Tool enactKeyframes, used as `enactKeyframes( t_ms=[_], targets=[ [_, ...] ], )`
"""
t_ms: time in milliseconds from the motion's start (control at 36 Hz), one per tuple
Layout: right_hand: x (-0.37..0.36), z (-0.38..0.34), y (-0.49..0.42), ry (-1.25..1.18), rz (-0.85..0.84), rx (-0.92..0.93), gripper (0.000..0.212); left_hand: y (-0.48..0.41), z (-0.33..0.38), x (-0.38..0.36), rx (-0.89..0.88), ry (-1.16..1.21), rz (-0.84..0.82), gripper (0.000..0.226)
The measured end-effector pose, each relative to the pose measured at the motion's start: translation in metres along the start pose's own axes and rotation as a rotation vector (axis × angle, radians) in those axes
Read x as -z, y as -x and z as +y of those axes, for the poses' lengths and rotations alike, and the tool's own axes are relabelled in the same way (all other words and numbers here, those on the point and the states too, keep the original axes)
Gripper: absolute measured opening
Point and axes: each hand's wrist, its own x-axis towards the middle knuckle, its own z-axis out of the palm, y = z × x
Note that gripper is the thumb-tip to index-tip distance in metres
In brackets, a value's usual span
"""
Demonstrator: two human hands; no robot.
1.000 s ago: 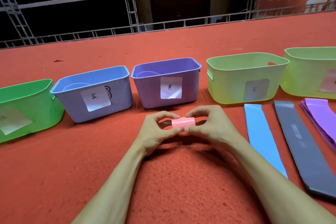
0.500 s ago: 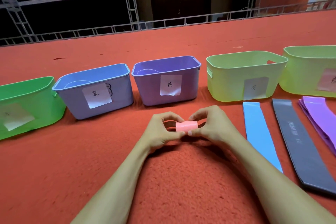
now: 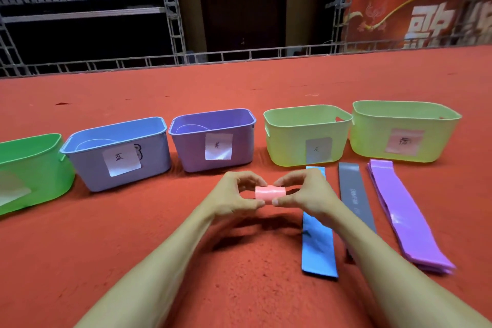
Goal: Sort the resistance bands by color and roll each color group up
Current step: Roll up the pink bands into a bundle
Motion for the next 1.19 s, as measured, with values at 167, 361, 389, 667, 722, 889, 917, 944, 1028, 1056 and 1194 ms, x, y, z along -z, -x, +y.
enactKeyframes(
  t_ms=[167,361,389,667,722,889,917,944,1028,1056,1194],
  targets=[
    [0.051,-0.001,0.022,-0.023,-0.029,0.0,0.03,-0.012,0.028,-0.036,-0.03,-0.009,-0.014,0.033],
    [0.106,0.003,0.038,0.084,0.035,0.042,0.029,-0.036,0.059,-0.083,-0.069,0.011,-0.002,0.033],
    [0.112,0.003,0.039,0.105,0.047,0.053,0.029,-0.04,0.063,-0.089,-0.067,0.015,-0.007,0.033],
    [0.17,0.016,0.026,0.114,0.121,0.045,0.025,-0.093,0.089,-0.123,-0.046,0.04,-0.099,0.03],
    [0.181,0.017,0.018,0.119,0.13,0.05,0.026,-0.107,0.093,-0.126,-0.053,0.039,-0.112,0.031],
    [0.219,0.025,-0.016,0.138,0.173,0.056,0.032,-0.16,0.104,-0.139,-0.105,-0.042,-0.127,0.029],
    [0.225,0.026,-0.022,0.149,0.177,0.058,0.03,-0.17,0.105,-0.142,-0.112,-0.055,-0.132,0.029],
    [0.232,0.027,-0.028,0.161,0.184,0.057,0.03,-0.181,0.106,-0.144,-0.121,-0.065,-0.14,0.029],
    [0.253,0.031,-0.045,0.168,0.184,0.049,0.028,-0.209,0.111,-0.151,-0.139,-0.071,-0.163,0.029],
    [0.26,0.032,-0.051,0.169,0.19,0.054,0.028,-0.219,0.113,-0.154,-0.146,-0.068,-0.166,0.029],
    [0.295,0.038,-0.083,0.133,0.248,0.084,0.029,-0.275,0.123,-0.163,-0.164,-0.045,-0.165,0.03]
  ],
)
